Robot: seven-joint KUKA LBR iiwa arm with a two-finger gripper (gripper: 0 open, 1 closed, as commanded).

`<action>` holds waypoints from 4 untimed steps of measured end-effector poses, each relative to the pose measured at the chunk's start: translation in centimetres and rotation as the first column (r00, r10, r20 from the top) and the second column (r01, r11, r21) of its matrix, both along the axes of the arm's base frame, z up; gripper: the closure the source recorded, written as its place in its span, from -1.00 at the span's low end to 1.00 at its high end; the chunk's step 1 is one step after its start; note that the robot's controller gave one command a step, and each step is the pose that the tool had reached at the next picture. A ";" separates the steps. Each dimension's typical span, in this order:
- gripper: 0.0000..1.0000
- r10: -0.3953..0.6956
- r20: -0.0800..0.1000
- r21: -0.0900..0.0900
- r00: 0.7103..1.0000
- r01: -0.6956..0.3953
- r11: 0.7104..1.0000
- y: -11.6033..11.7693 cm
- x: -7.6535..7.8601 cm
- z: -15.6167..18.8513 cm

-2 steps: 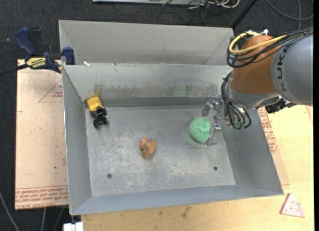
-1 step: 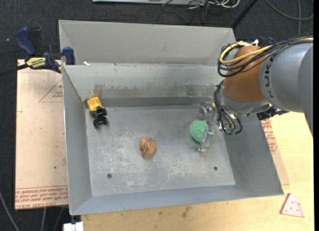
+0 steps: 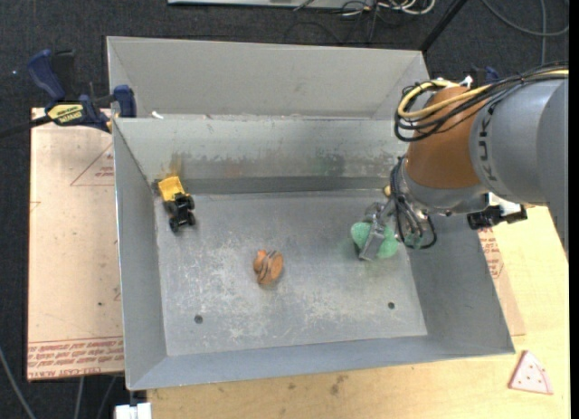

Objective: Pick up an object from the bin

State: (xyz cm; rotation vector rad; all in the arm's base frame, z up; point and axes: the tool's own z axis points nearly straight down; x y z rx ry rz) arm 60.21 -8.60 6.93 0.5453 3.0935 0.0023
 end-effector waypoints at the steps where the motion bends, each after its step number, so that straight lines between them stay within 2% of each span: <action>1: 1.00 -0.001 0.000 0.000 1.000 0.001 1.000 0.0 0.0 0.1; 2: 1.00 0.000 -0.002 0.000 1.000 0.000 1.000 0.0 -0.1 0.3; 3: 1.00 0.000 -0.010 0.001 1.000 0.000 1.000 0.1 -0.3 2.1; 4: 1.00 0.001 0.000 0.000 1.000 -0.001 1.000 0.0 -0.1 4.5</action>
Offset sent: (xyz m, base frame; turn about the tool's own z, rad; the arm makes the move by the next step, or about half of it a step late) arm 0.0000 -0.0001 0.0528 0.0000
